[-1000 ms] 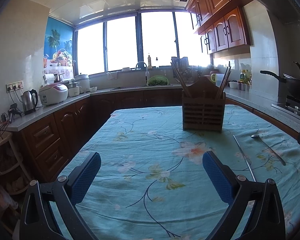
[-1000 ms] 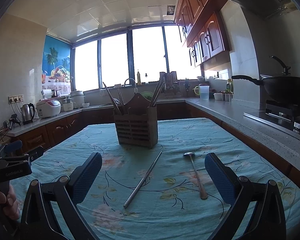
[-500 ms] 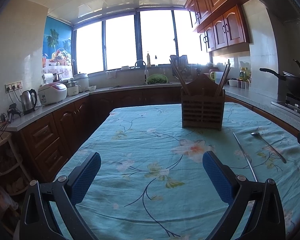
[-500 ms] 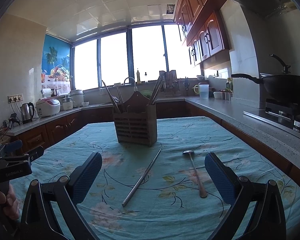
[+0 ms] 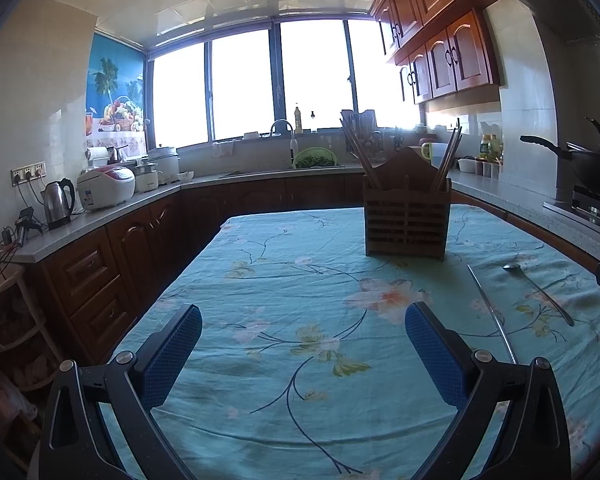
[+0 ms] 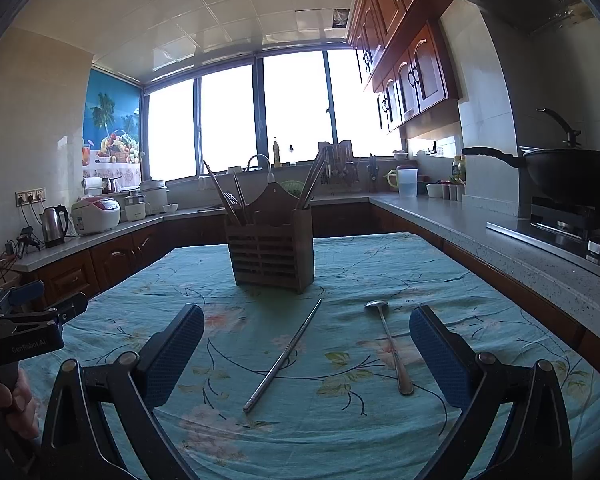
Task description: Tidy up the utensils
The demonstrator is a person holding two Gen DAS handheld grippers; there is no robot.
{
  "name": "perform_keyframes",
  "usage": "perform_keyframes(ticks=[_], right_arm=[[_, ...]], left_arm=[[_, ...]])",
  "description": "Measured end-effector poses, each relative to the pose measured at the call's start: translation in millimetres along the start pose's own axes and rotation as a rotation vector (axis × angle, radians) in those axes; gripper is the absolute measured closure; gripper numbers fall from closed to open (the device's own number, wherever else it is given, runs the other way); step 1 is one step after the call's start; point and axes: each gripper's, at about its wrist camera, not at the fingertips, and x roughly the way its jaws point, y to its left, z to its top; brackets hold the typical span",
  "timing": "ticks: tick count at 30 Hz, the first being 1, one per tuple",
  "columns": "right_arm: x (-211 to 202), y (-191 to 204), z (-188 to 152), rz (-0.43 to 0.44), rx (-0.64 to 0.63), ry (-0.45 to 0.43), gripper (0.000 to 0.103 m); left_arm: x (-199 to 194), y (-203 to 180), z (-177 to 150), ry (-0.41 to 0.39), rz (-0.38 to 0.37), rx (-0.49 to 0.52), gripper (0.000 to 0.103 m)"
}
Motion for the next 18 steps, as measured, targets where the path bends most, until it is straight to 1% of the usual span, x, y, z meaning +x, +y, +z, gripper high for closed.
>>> perform_keyframes(ticks=[18], right_arm=[[-0.5, -0.1, 0.8, 0.001, -0.002, 0.0, 0.0]], left_arm=[[-3.6, -1.4, -1.4, 0.002, 0.004, -0.005, 0.001]])
